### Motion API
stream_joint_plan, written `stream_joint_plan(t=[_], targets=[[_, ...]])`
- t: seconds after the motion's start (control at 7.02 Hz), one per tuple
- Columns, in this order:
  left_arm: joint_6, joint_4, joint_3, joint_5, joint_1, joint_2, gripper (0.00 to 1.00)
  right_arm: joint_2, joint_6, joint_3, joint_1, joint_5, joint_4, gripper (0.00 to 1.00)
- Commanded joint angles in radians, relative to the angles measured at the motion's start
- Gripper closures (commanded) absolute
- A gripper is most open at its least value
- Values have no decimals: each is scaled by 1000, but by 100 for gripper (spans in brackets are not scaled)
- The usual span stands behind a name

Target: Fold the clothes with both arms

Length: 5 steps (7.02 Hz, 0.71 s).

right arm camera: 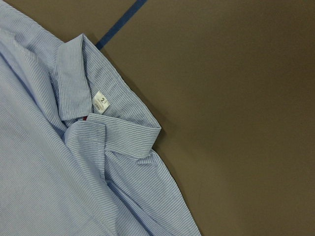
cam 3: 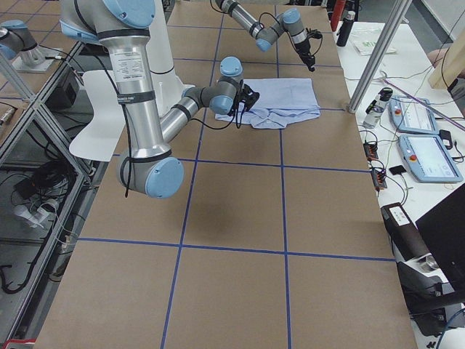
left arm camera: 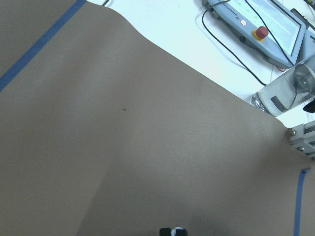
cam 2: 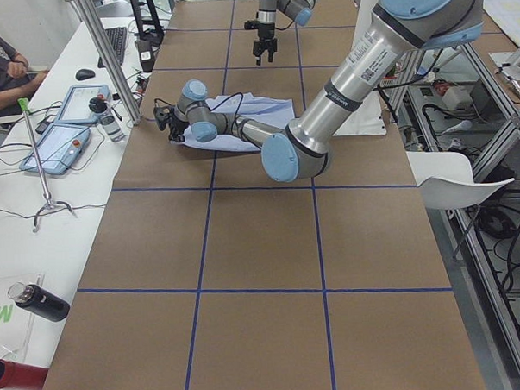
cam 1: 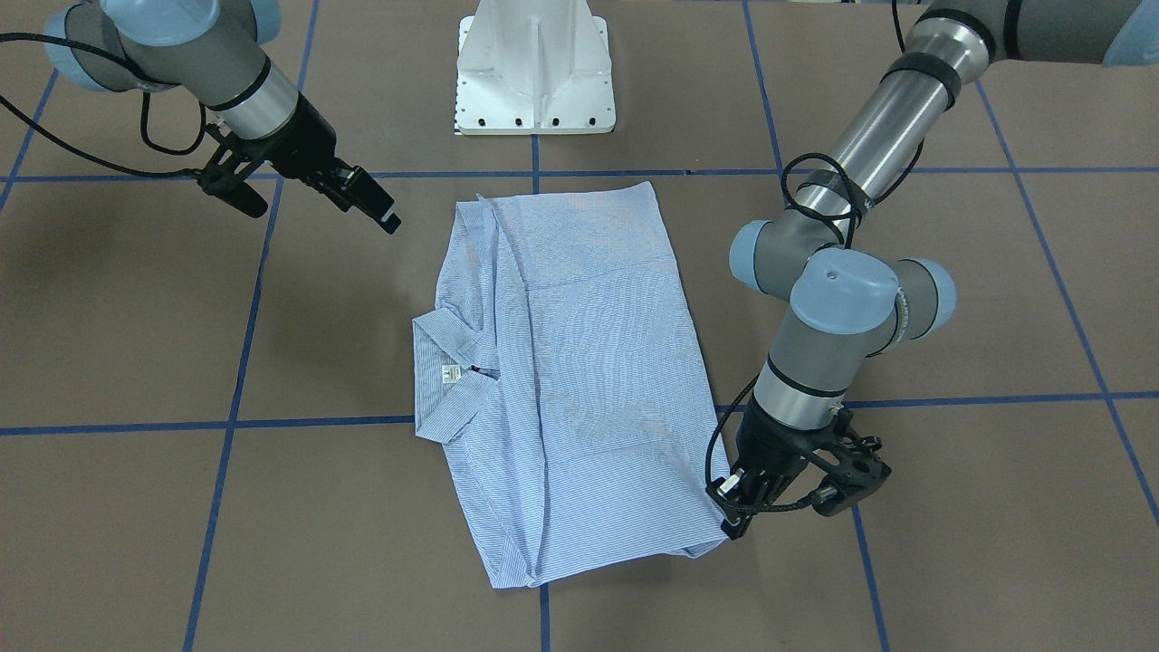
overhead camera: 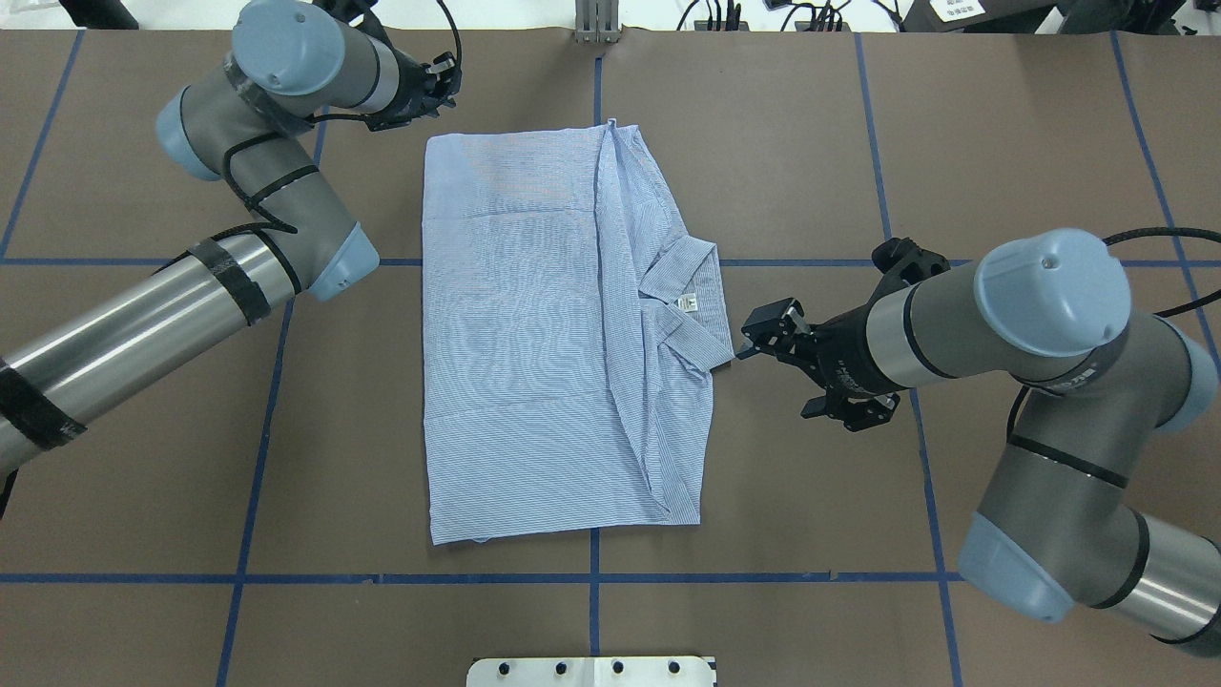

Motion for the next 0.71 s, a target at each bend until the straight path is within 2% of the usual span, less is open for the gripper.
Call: stream_joint_plan(t=[0.0, 0.14, 0.43, 0.57], targets=[[48, 6, -245, -203, -63, 165, 26, 148, -10, -64, -65, -94, -121, 0], [59, 8, -353, -247, -92, 249, 26, 199, -39, -76, -128, -178, -225, 0], [90, 8, -369, -246, -105, 279, 26, 218, -380, -74, -219, -272, -343, 0], [102, 6, -369, -243, -105, 295, 26, 255, -558, -82, -242, -288, -428, 0]])
